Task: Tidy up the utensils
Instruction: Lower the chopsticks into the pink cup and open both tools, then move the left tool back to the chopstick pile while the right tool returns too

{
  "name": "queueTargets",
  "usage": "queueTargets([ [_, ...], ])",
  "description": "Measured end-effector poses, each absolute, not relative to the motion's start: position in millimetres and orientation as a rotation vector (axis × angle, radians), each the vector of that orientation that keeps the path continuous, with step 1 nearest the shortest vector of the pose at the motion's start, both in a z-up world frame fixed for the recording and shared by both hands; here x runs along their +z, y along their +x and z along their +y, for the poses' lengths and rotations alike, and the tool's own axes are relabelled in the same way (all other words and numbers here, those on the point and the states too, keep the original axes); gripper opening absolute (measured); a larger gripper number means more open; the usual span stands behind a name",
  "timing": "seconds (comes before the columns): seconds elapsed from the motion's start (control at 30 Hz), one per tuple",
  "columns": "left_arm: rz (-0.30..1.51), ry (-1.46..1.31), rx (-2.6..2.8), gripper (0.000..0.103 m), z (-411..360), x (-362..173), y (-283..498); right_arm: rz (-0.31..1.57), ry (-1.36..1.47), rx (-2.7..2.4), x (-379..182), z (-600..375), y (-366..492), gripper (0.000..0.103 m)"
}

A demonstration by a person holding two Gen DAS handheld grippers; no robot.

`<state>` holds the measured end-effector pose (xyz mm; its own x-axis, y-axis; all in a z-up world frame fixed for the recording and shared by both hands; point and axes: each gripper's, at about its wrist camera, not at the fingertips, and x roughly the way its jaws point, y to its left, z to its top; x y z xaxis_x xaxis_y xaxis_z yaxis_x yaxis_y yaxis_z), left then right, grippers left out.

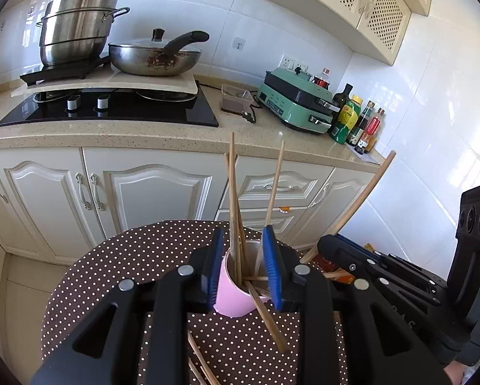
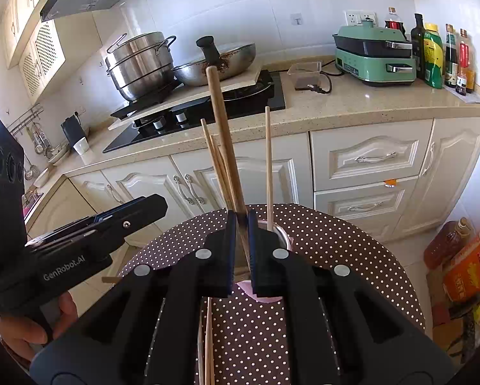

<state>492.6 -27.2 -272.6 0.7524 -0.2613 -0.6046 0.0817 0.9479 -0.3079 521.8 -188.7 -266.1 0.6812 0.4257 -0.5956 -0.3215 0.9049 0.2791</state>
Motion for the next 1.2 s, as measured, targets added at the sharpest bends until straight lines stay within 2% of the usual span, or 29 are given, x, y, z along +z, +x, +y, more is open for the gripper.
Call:
queueTargets([
  [0.1,0.694,-0.278,-0.186,0.028,-24.9,-268.4,486.3,0.709,0.157,0.419,-263.0,-187.8,516.7,0.01],
  [0.17,0.688,-0.277,-0.184,0.03,-24.0,-264.8,480.8,0.704,0.158,0.412,-260.5,-188.8,513.5,0.016],
  [0.2,0.685,-0.276,-0.183,0.03,-23.4,-263.2,478.7,0.703,0.161,0.41,-259.4,-188.9,511.6,0.024],
  [0.23,0.682,-0.277,-0.183,0.03,-22.8,-261.1,475.5,0.7,0.163,0.407,-258.3,-188.7,509.9,0.027],
  [0.43,0.676,-0.27,-0.177,0.031,-19.6,-252.4,456.9,0.676,0.165,0.397,-247.9,-188.4,491.9,0.027],
  [0.73,0.692,-0.248,-0.161,0.038,-14.1,-250.5,420.4,0.676,0.166,0.399,-243.9,-181.7,452.5,0.027],
  [1.2,0.855,-0.24,-0.091,0.039,3.5,-306.2,385.5,0.809,0.17,0.396,-288.1,-169.1,411.6,0.027],
])
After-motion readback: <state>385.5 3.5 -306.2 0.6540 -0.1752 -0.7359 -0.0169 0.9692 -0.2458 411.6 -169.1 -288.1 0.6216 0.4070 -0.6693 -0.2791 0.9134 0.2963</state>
